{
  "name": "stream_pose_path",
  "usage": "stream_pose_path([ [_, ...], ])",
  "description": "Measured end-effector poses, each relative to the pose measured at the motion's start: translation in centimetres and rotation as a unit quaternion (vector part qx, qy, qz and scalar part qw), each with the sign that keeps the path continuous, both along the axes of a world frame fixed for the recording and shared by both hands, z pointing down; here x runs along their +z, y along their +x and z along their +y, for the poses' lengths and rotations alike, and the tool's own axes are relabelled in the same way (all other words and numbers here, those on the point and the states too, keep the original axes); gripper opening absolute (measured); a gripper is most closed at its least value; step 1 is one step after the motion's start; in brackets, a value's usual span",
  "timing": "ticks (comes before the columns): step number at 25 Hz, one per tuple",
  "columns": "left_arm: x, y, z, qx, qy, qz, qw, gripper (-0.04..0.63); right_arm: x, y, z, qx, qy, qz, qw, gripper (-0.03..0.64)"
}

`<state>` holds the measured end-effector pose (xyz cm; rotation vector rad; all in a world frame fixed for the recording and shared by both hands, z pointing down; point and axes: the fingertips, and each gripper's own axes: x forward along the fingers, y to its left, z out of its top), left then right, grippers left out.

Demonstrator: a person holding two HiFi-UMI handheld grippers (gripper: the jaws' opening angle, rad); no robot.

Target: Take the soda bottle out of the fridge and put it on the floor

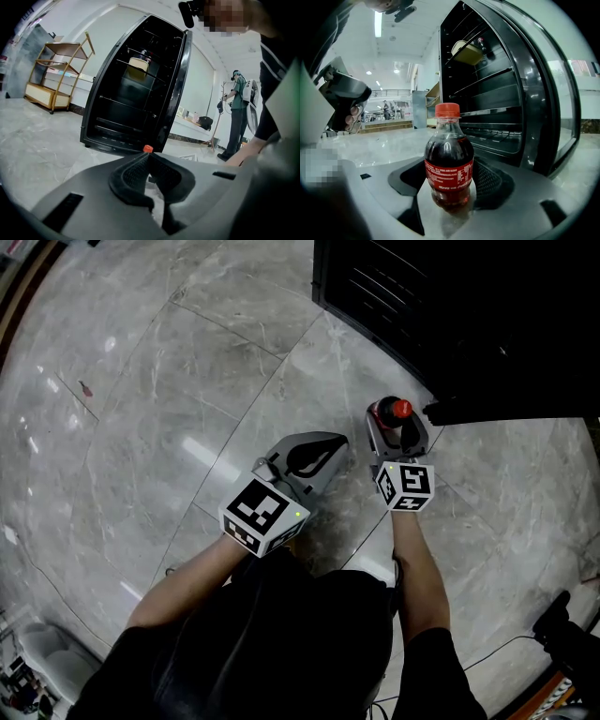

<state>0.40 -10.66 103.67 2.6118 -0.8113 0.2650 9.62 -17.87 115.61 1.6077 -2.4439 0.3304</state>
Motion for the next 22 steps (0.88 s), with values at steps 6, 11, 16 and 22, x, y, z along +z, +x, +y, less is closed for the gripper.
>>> stream_pose_path([
  [6,0.46,0.18,0.19,-0.008,-0.009,0.005,0.9999,0.006,0.25,-0.44,0.34,-0.014,0.003,0.018,1.000,0.313],
  [11,0.42,0.22,0.35,-0.010,-0.013,0.009,0.9998,0.006,0.64,-0.38,0.51,-0.005,-0.005,0.002,1.000,0.313],
  [16,0.58,-0.12,0.30,-0.017,-0.018,0.008,0.9997,0.006,0.91,-0.50,0.90,-0.005,-0.016,0.001,1.000,0.313],
  [22,0.85,0.11,0.44,-0.019,-0.025,0.007,0.9995,0.006,0.03,-0.50,0.98,-0.008,-0.005,-0.003,1.000,0.351],
])
